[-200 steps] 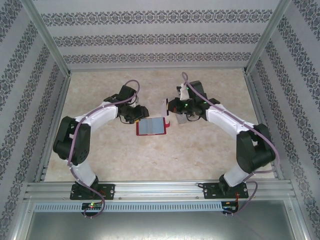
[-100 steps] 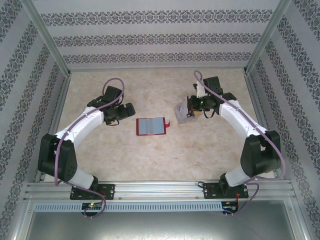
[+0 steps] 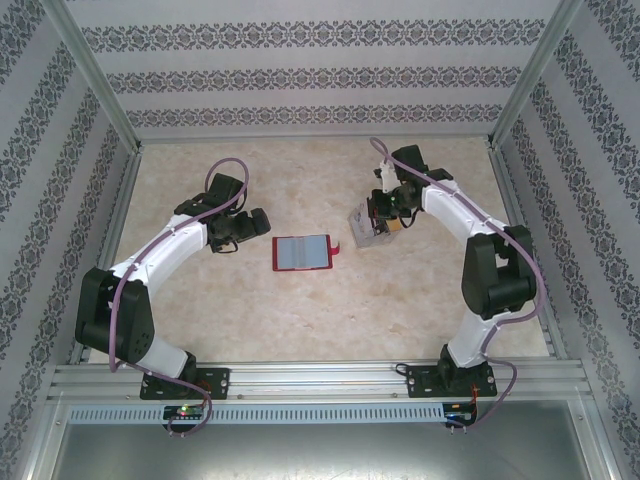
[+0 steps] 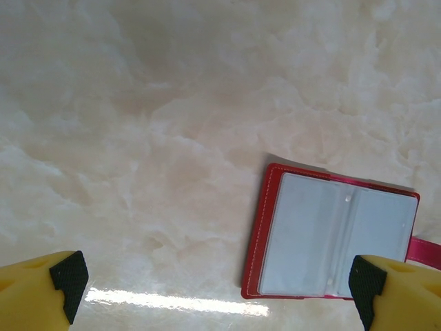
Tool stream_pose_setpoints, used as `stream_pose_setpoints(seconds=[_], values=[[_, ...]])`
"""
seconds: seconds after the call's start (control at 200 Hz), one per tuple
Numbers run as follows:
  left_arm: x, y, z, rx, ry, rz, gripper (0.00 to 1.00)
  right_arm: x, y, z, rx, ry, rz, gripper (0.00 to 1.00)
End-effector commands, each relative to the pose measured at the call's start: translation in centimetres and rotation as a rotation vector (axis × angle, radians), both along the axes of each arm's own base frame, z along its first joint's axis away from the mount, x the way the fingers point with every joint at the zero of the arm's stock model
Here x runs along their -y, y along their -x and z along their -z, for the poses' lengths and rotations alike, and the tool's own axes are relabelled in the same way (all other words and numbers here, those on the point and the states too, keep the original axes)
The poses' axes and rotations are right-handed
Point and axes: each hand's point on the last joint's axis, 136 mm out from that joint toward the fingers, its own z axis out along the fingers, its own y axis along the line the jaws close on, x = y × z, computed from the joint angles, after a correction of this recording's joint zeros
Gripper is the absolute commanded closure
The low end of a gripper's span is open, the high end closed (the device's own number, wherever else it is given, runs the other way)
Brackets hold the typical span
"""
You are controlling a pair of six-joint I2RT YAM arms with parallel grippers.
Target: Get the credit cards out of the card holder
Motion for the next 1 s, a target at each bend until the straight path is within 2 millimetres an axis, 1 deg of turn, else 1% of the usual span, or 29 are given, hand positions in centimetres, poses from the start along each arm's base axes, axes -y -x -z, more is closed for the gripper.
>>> stream_pose_setpoints(seconds=[0.0, 0.215, 0.375, 0.455, 0.545, 0.674, 0.779, 0.829, 0.884, 0.964, 0.994], values=[[-0.1, 0.7, 0.8, -0.035, 0.007, 0.008, 0.01, -0.2, -0.1, 0.3, -0.016, 0.026, -0.027, 1.0], [0.4, 0.7, 1.1, -0.047, 0.028, 0.018, 0.01, 0.4, -0.5, 1.6, -0.043, 0.079, -0.034, 1.0], [0.6, 0.7, 1.2, -0.053, 0.041, 0.022, 0.01, -0.1, -0.5, 2.4, -0.069, 0.066, -0.049, 0.99], [0.6, 0.7, 1.2, -0.055, 0.042, 0.024, 0.01, -0.1, -0.5, 2.3, -0.072, 0.066, -0.048, 0.89], [0.7, 0.7, 1.2, -0.055, 0.046, 0.026, 0.01, 0.1, -0.7, 1.4, -0.052, 0.068, -0.034, 0.76], [0.8, 0.8, 1.1, -0.054, 0.052, 0.025, 0.01, -0.2, -0.6, -1.7, 0.027, 0.023, -0.019, 0.68], [0.8, 0.8, 1.0, -0.051, 0.054, 0.023, 0.01, -0.1, 0.0, -3.4, 0.064, 0.015, 0.008, 0.62], [0.7, 0.7, 1.0, -0.049, 0.051, 0.019, 0.01, -0.6, 0.5, -3.9, 0.076, 0.008, 0.007, 0.59], [0.6, 0.8, 1.2, -0.05, 0.047, 0.013, 0.01, -1.3, 1.2, -4.0, 0.082, 0.016, 0.004, 0.54], [0.3, 0.8, 1.3, -0.051, 0.036, 0.001, 0.01, -2.7, 2.3, -3.6, 0.108, 0.056, -0.002, 0.48], [0.2, 0.9, 1.4, -0.051, 0.031, -0.005, 0.01, -3.7, 2.8, -3.5, 0.126, 0.064, -0.01, 0.45]])
